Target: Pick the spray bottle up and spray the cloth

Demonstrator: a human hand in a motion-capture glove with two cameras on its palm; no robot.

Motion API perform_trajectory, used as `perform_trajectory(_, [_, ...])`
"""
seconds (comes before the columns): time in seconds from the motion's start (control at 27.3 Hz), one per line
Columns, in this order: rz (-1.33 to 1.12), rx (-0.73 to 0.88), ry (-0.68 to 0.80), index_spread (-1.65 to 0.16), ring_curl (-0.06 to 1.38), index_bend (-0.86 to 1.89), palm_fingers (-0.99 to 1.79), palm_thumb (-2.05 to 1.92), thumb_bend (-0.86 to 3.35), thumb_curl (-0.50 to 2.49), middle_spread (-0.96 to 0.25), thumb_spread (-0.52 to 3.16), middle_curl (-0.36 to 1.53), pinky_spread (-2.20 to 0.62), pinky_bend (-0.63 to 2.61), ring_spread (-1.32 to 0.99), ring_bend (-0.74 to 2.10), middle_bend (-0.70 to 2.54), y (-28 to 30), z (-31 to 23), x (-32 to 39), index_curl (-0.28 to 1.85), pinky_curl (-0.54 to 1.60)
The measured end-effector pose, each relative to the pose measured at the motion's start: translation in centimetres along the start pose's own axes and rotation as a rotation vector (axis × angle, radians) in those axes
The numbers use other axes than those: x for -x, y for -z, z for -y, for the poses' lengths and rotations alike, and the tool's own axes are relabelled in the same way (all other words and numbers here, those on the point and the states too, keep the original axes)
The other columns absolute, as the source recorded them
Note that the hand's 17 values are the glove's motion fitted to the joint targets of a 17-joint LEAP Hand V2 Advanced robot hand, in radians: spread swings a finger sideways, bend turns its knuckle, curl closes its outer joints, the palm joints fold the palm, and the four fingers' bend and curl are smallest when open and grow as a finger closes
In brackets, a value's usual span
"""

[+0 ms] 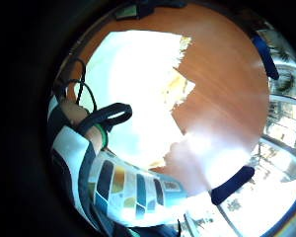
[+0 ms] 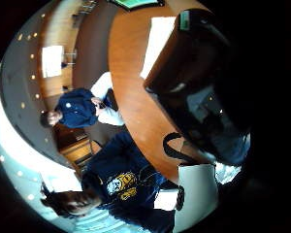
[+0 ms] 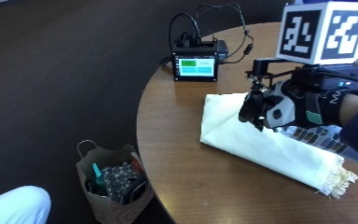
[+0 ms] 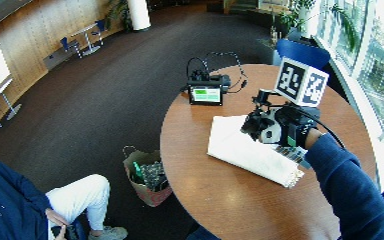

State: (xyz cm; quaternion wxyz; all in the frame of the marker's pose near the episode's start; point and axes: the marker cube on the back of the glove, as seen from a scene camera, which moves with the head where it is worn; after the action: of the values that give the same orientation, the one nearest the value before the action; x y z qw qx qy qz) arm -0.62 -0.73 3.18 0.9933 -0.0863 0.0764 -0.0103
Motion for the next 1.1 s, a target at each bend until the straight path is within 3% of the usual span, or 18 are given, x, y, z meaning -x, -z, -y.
perform_trajectory(0.55, [-0.146,0.129,-0.087,-0.27,0.44,0.18,1.29,0.92,-0.03,0.73,-0.13,0.56,0.5,-0.21,0.5,-0.19,0.55,0.41,0.4,3.0,-0.3,0.53,0.37])
perform_trajectory(1.1, [-0.065,0.066,0.023,-0.27,0.44,0.18,1.29,0.92,-0.03,0.75,-0.14,0.56,0.5,-0.21,0.5,-0.19,0.55,0.41,0.3,1.7,0.2,0.54,0.37])
